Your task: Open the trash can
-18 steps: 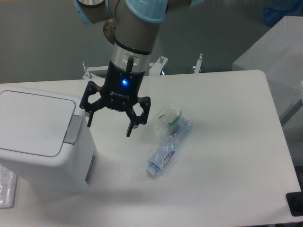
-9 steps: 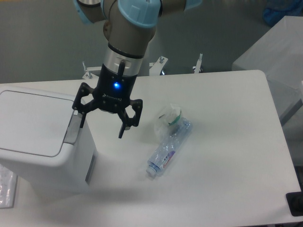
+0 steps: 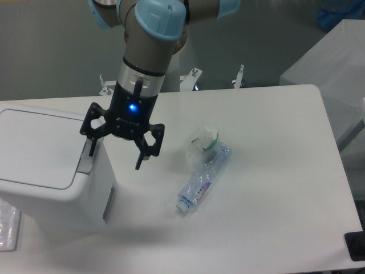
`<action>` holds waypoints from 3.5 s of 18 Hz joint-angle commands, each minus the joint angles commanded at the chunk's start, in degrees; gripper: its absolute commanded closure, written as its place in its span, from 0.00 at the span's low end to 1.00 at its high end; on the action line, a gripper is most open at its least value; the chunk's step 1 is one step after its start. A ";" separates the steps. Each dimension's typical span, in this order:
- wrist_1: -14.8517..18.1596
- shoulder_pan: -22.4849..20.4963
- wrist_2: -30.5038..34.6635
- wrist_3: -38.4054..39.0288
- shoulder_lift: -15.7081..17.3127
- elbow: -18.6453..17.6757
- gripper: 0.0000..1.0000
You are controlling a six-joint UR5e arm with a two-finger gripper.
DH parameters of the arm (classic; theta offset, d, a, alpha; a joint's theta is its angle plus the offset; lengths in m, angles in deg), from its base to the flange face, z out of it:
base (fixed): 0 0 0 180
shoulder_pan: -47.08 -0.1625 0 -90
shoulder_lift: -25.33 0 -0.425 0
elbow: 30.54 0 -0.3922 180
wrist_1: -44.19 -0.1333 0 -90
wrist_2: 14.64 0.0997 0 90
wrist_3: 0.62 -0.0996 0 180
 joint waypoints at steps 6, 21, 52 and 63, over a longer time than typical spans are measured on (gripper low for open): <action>0.00 0.09 0.18 0.00 -0.44 -0.17 0.00; -0.17 -0.35 0.26 -0.09 0.26 1.40 0.00; -0.88 -21.62 10.81 -21.71 -13.88 8.52 0.00; -0.18 -23.46 17.05 -43.39 -13.89 4.49 0.00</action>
